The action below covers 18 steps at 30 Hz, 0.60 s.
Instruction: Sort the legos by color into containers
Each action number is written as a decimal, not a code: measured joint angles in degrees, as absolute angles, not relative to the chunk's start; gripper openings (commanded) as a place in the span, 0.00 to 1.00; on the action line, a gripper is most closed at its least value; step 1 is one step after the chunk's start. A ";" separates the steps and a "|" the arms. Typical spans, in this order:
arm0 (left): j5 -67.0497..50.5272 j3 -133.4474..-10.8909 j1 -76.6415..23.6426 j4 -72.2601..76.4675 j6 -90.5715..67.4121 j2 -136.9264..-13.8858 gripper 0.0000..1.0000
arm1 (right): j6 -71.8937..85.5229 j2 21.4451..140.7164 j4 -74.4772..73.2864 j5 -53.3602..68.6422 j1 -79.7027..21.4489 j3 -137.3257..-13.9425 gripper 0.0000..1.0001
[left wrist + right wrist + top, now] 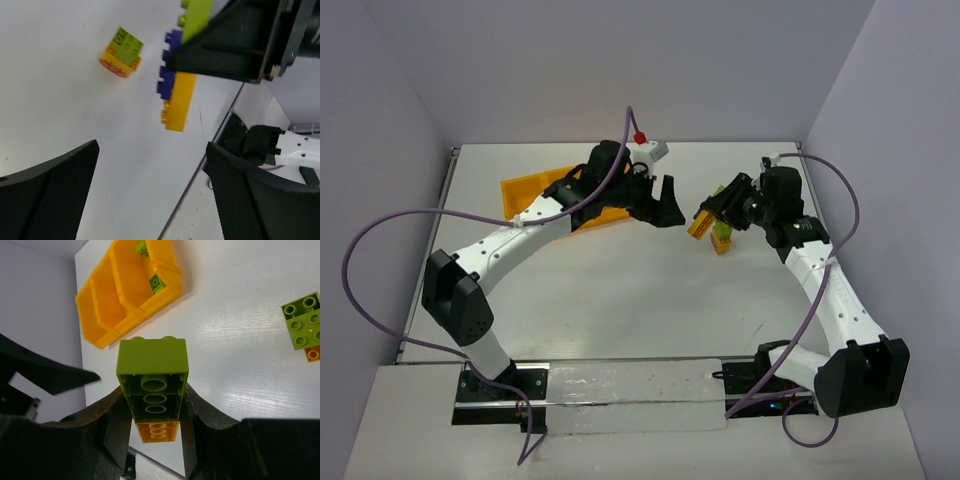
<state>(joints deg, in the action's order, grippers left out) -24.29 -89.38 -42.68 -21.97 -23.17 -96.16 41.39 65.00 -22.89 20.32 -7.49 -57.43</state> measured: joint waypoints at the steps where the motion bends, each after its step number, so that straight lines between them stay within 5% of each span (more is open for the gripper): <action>1: -24.64 -89.38 -43.61 -22.00 -23.16 -96.60 0.96 | 42.09 64.99 -22.90 19.73 -7.49 -57.56 0.00; 18: -22.74 -92.15 -50.15 -21.77 -23.98 -103.84 0.84 | 45.63 65.01 -22.70 17.51 -7.62 -57.87 0.00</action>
